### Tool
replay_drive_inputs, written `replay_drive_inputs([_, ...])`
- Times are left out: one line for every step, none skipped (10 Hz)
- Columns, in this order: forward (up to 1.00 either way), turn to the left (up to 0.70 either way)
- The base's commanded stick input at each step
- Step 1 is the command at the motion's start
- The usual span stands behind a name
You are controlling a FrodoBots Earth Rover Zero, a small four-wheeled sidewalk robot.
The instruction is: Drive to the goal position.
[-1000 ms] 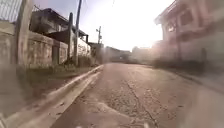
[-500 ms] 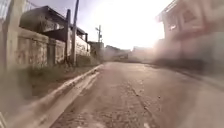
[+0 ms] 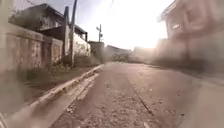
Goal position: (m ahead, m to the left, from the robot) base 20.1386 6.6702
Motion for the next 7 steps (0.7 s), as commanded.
replay_drive_inputs([1.00,0.00])
replay_drive_inputs([1.00,0.00])
replay_drive_inputs([1.00,0.00])
replay_drive_inputs([1.00,0.00])
replay_drive_inputs([1.00,0.00])
replay_drive_inputs([1.00,0.00])
replay_drive_inputs([1.00,0.00])
